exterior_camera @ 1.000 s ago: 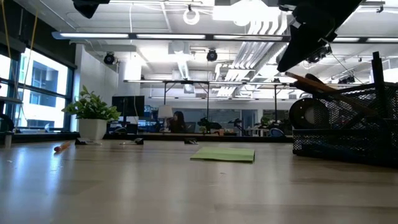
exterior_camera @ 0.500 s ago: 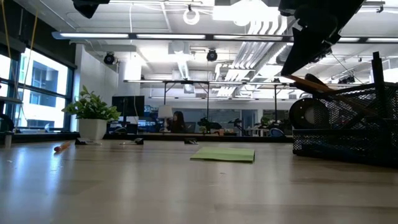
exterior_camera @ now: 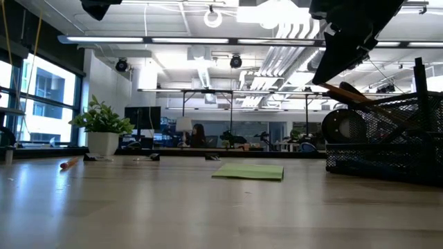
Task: Pick and place office supplies into organizer
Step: Put the orange pencil into the black desk organizer, then put the black binder clip into the black desk organizer
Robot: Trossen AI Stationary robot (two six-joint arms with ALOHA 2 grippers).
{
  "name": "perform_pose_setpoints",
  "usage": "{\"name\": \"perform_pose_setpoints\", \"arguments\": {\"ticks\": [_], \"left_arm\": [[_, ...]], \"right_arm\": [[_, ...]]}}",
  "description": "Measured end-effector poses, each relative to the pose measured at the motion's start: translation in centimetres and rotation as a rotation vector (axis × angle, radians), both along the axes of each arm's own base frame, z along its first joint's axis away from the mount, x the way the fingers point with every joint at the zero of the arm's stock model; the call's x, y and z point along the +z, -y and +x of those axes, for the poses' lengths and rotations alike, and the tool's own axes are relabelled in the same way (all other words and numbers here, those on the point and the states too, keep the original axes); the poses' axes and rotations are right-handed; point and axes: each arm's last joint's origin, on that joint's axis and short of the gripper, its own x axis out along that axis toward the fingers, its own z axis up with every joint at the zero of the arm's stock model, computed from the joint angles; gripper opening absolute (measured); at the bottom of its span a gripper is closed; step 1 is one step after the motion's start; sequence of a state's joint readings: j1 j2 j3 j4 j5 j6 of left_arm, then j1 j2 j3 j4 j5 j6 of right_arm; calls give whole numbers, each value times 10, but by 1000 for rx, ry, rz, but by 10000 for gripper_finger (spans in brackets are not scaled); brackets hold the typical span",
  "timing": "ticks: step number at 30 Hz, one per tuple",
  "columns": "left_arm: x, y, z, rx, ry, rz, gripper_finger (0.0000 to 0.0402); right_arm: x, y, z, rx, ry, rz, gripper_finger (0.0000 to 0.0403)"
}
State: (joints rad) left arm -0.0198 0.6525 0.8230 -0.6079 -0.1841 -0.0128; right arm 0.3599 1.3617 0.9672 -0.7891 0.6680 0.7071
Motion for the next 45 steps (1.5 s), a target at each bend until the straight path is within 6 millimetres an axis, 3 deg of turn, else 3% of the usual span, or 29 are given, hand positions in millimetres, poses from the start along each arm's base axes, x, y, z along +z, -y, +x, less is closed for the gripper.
{"name": "perform_pose_setpoints", "arguments": {"ticks": [6,17,27,35,45], "left_arm": [[0,0,0,0,0,0,3],[0,0,0,0,-1,0,3],[-1,0,0,0,-9,0,3],[-1,0,-1,0,-16,0,3],[-1,0,-1,0,-16,0,3]], "right_arm": [[0,0,0,4,-3,-6,99],[9,0,1,12,-17,-11,6],[41,-3,0,2,-22,-21,25],[36,-10,-11,-54,-57,43,16],[37,-20,-19,-73,-22,-4,50]]}}
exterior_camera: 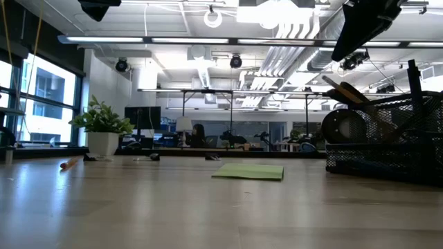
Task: Pick and place office supplies into organizer
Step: Put the black binder clip into the black desk organizer
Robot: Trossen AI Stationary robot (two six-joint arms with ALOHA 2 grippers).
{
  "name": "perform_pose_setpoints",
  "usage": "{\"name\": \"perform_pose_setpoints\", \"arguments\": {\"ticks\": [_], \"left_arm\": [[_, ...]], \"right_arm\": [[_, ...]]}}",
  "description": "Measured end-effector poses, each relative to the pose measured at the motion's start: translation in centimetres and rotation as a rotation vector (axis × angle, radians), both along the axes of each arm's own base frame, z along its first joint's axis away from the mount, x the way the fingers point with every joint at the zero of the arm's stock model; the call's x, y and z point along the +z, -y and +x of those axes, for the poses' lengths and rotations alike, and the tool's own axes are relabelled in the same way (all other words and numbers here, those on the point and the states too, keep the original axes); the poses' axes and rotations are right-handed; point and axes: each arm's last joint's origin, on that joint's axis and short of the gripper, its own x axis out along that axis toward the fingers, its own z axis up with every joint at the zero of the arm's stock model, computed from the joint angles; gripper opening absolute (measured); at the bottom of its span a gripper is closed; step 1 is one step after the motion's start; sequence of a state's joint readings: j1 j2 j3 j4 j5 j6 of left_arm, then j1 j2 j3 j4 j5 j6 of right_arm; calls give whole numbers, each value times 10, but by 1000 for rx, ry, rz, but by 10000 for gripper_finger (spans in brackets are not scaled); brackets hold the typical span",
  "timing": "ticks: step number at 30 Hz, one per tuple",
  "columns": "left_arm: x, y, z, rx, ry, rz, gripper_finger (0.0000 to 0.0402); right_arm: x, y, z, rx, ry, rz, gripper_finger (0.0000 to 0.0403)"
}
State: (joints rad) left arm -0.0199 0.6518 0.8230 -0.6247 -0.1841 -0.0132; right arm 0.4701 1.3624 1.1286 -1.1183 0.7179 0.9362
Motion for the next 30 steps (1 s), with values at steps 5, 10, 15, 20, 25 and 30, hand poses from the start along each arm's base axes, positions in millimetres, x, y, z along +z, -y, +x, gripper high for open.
{"name": "perform_pose_setpoints", "arguments": {"ticks": [5,10,15,20,25,30], "left_arm": [[0,0,0,0,0,0,3],[0,0,0,0,0,0,3],[0,0,0,7,0,3,3],[0,0,0,10,1,4,3],[-2,-1,-1,46,-16,-1,3],[-7,-5,-5,191,-69,1,3]], "right_arm": [[1,-1,-1,-2,33,-65,83],[6,-3,1,4,80,-134,121],[13,-5,12,30,180,-176,140],[11,-8,35,121,312,-123,142],[-13,-5,57,221,409,-74,142],[-33,4,74,251,370,-112,142]]}}
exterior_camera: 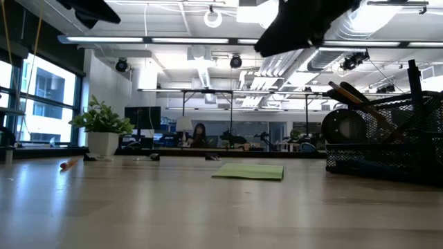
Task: Pick and place office supplies into organizer
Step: Put the black binder clip into the black desk organizer
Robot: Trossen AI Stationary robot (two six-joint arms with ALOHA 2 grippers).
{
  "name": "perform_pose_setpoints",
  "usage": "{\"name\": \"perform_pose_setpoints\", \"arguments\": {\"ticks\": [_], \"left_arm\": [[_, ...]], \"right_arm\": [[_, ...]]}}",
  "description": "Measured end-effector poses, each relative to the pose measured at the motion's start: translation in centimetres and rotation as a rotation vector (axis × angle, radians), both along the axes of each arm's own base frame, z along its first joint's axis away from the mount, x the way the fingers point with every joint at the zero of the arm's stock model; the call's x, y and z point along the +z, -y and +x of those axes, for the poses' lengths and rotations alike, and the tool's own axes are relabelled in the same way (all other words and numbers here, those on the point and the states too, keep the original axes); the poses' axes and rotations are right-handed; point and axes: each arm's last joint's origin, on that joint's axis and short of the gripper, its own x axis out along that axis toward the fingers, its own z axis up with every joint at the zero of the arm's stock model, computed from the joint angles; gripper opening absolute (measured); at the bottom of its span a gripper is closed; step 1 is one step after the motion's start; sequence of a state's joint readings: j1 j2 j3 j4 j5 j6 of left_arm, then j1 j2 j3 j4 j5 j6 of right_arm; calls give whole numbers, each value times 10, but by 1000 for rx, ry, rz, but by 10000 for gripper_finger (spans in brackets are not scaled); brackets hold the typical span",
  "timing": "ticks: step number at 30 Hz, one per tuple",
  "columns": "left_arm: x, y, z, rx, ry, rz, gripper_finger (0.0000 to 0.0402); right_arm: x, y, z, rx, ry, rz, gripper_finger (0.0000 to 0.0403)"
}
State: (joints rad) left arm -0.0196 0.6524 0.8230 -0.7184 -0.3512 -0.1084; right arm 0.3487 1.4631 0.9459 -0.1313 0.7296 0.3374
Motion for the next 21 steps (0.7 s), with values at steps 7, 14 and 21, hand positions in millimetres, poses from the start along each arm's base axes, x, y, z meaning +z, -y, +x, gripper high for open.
{"name": "perform_pose_setpoints", "arguments": {"ticks": [7,14,21], "left_arm": [[-8,-1,12,54,-59,-29,3],[-25,-5,42,239,-158,42,3],[-33,-18,72,332,-112,31,3]], "right_arm": [[0,21,20,23,31,-88,142],[16,56,36,106,159,-122,142],[11,102,37,91,113,-61,142]]}}
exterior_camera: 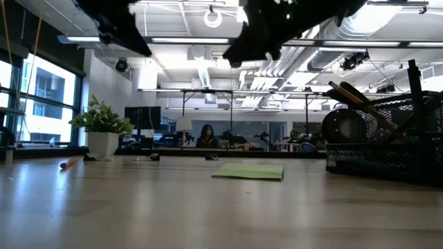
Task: Pick and place office supplies into organizer
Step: Put the black binder clip into the black desk organizer
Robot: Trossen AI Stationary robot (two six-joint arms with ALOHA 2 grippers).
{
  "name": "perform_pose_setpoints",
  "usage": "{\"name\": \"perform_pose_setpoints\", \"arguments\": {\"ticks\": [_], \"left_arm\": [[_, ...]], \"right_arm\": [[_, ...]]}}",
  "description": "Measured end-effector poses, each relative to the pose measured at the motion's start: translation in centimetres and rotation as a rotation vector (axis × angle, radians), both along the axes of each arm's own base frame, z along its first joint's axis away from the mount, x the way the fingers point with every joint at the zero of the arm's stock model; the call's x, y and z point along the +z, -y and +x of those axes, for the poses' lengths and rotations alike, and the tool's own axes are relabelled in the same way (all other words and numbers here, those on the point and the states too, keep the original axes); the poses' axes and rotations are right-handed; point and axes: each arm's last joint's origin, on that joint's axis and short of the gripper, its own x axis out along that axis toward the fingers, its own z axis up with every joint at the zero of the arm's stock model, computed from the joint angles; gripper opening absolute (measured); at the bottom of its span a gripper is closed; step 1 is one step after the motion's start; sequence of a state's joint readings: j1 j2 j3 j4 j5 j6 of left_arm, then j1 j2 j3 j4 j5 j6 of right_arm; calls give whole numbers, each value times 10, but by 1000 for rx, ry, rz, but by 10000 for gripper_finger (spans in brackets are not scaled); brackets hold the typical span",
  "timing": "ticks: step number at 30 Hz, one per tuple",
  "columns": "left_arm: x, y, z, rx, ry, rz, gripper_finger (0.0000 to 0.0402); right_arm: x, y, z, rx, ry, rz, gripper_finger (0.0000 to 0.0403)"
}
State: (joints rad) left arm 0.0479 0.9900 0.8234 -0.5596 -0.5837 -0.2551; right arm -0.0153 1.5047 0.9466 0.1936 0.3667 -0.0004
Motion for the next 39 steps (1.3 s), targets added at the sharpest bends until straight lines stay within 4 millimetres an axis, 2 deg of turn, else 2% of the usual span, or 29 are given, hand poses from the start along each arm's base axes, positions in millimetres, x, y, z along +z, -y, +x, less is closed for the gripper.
{"name": "perform_pose_setpoints", "arguments": {"ticks": [4,7,12,16,19,22,29,34,39], "left_arm": [[-14,-17,10,46,-47,-34,3],[-37,-35,18,2,-28,-87,3],[-70,-67,17,63,-1,-121,3],[-76,-83,15,94,37,-142,10],[-83,-91,16,121,27,-148,37],[-92,-99,18,126,9,-180,80],[-112,-109,17,38,-18,-374,178],[-128,-118,14,106,-88,-412,197],[-143,-122,22,82,-118,-394,198]], "right_arm": [[-5,15,-3,-24,-52,12,142],[-7,19,-4,0,-72,30,142],[-7,14,-3,7,-66,56,142],[-7,5,-2,27,-53,71,142],[-5,-2,-1,22,-34,58,142],[-2,-7,-2,25,-10,60,142],[21,-14,-10,44,83,48,142],[29,-15,-16,32,108,39,142],[28,-14,-16,37,83,-9,142]]}}
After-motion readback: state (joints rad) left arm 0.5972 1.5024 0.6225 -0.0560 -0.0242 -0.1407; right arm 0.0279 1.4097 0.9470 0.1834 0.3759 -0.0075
